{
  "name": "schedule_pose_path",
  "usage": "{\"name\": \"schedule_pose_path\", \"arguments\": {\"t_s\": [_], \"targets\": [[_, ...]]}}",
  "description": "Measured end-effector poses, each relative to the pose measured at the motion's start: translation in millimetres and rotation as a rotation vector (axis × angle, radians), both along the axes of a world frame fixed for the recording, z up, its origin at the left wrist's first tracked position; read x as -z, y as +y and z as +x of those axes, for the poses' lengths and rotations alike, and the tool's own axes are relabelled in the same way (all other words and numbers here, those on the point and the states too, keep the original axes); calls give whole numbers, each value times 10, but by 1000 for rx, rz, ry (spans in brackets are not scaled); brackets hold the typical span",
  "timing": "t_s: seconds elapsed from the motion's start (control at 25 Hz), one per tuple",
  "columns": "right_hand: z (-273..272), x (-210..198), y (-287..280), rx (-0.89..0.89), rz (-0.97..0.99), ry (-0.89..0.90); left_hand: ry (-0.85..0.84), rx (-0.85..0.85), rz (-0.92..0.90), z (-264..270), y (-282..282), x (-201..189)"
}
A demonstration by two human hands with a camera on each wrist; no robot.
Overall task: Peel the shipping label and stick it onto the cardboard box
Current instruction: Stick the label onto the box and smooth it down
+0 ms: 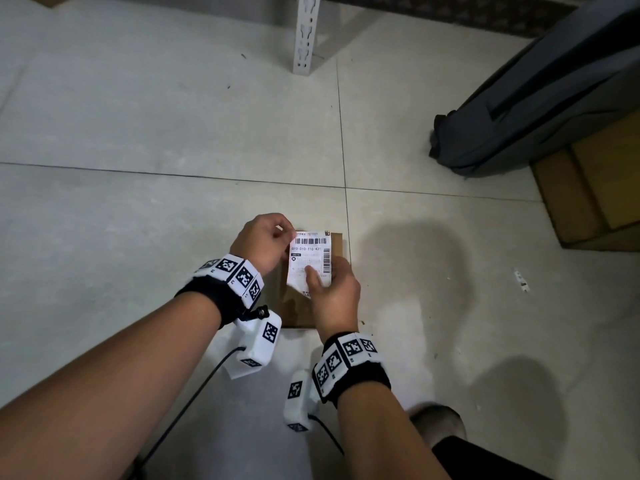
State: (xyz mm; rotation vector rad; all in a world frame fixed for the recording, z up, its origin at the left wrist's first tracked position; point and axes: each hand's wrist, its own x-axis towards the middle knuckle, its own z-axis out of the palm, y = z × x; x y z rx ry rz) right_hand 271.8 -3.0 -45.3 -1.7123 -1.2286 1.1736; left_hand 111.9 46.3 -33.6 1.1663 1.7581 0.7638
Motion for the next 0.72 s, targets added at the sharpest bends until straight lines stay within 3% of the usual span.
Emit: {"name": "schedule_pose_path", "arguments": {"t_s": [0.16, 0.32, 0.72], "targets": [[20, 33, -26, -1, 42, 49, 85, -8, 61, 2, 42, 34], [77, 47, -12, -31, 16, 64, -27, -74, 51, -15, 45, 113], [82, 33, 65, -122, -11, -142, 15, -44, 84, 57, 60, 90]]}}
